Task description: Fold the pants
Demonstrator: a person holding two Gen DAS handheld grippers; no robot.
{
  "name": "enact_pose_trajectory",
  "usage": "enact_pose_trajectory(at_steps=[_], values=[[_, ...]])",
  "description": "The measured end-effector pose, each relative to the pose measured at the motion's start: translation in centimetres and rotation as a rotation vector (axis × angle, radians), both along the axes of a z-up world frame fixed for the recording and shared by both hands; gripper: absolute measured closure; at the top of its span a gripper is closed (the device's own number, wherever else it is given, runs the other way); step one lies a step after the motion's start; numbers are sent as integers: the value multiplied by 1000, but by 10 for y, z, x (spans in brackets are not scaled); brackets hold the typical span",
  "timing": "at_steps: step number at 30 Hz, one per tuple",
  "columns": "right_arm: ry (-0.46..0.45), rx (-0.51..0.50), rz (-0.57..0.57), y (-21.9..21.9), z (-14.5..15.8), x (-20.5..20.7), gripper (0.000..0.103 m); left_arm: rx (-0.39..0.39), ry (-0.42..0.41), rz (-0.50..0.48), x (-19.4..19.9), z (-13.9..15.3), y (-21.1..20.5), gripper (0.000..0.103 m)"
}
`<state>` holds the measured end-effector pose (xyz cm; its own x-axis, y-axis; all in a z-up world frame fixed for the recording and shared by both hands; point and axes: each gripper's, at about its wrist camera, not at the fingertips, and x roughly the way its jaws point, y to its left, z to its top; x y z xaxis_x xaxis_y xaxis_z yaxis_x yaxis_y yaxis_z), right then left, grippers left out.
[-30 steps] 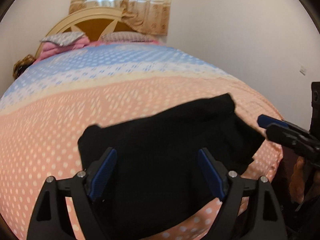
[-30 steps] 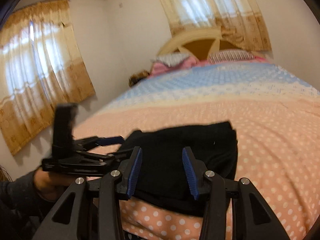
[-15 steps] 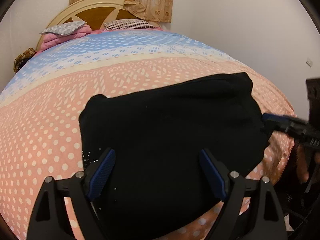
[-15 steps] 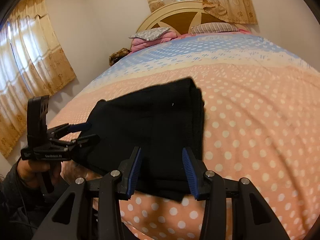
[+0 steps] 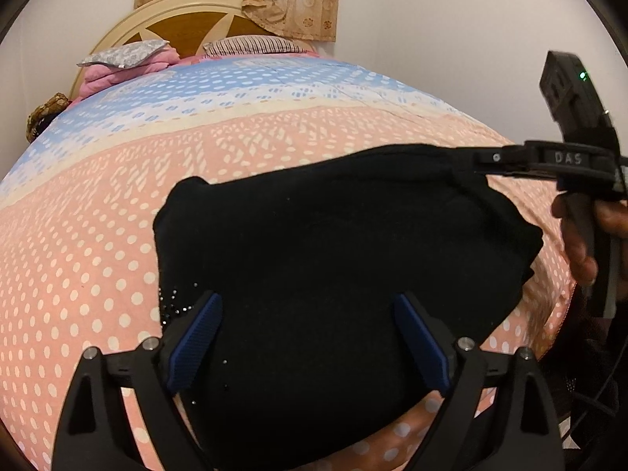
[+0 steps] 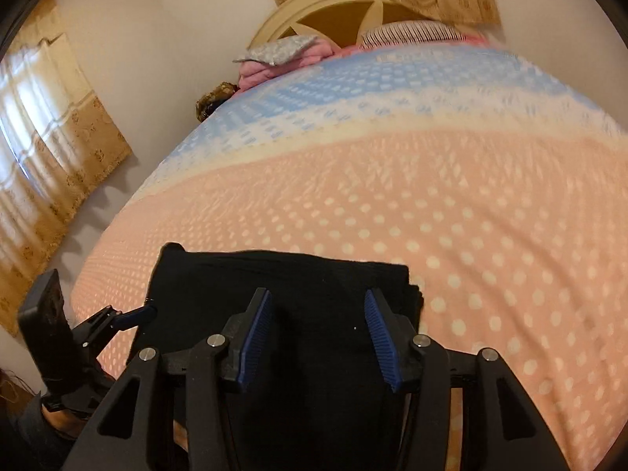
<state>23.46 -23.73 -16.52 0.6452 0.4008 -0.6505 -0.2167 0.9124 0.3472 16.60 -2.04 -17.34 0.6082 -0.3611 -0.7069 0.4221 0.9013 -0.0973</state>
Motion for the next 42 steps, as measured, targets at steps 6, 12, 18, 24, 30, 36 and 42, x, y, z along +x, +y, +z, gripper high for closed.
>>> enact_pose_trajectory(at_steps=[6,12,18,24,30,36,42], values=[[-78,-70,-62,-6,16,-41,52,-14,6,1,-1,1,4,10],[-7,-85,-69,-10,-6,-88,54,-17,6,2,-8,-3,11,10],[-5,10,-80,-23,-24,-104,86,-22,13,5,-12,-4,15,9],[68,-66,-52,-15,-35,-101,84,-61,18,5,-15,-8,29,8],[-19,-161,-78,-15,12,-103,58,-103,47,47,-19,-12,47,5],[-113,-111,108,49,57,-56,53,-134,51,42,-22,-16,52,4],[-53,-180,313,156,44,23,53,-131,48,23,-23,-17,56,4]])
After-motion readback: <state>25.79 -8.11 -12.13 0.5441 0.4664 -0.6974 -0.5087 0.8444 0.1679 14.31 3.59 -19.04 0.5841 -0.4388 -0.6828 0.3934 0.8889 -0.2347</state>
